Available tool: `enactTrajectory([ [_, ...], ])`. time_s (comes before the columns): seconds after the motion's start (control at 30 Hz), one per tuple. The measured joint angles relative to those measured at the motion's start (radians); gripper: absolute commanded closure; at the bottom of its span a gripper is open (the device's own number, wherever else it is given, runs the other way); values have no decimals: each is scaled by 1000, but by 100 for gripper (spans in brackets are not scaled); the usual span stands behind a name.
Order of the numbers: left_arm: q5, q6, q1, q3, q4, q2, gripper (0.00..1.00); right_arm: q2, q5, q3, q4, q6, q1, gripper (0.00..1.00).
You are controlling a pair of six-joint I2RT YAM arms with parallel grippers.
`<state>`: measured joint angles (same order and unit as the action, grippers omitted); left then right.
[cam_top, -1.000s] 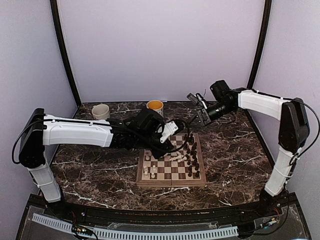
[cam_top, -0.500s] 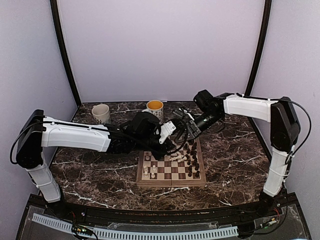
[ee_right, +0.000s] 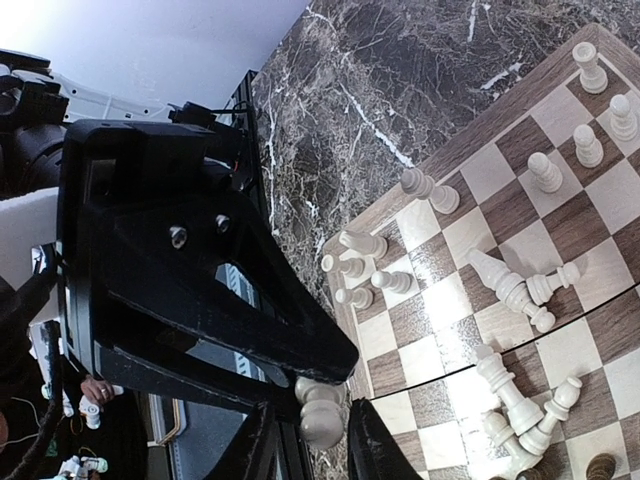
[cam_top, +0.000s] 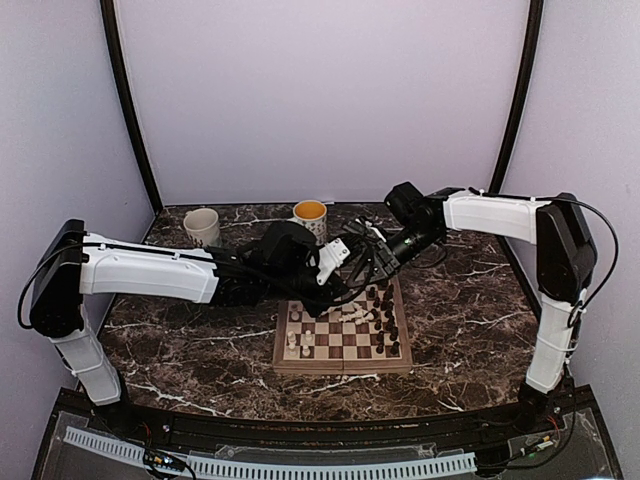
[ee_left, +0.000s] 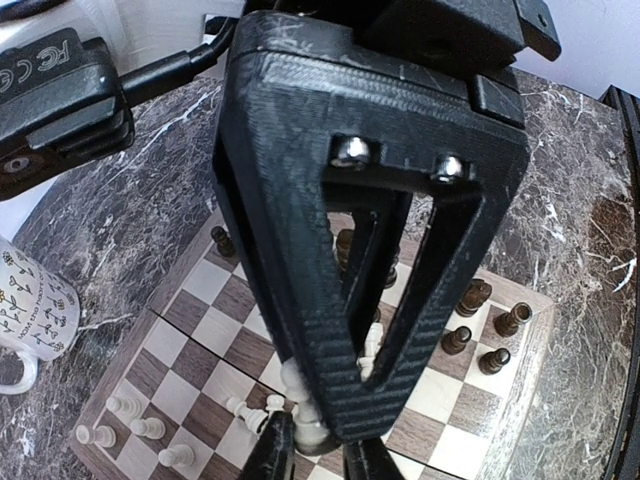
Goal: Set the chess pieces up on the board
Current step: Pass from the left arm to the right, then place the pawn at f2.
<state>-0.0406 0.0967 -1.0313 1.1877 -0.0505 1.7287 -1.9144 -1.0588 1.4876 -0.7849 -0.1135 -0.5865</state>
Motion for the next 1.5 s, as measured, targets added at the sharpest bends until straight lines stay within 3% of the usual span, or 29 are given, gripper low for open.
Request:
enactTrajectory([
  [0.2, 6, 0, 0, 0, -2, -1, 84, -1, -33, 1, 8, 15, 0, 76],
  [0.47, 6, 0, 0, -9, -5, -14, 83, -3, -42, 1, 29, 39, 2, 89],
  [0.73, -2, 4, 1, -26, -18, -16, 63, -8, -39, 5, 41, 37, 0, 91],
  [0.97, -37, 3, 11, -77, 45, -105, 54, -8, 54, 30, 49, -12, -2, 91],
  [1.07, -25, -11, 55, -97, 101, -206, 52, -8, 117, 35, 61, -32, -3, 90],
  [1.2, -16, -47, 206, -94, 150, -332, 51, -8, 225, 44, 95, -69, -22, 90],
  [1.33, -26, -60, 328, -90, 168, -373, 51, -12, 355, 53, 124, -116, -87, 88],
  [1.5, -26, -61, 367, -108, 172, -374, 51, -66, 510, 102, 137, -173, -201, 88],
])
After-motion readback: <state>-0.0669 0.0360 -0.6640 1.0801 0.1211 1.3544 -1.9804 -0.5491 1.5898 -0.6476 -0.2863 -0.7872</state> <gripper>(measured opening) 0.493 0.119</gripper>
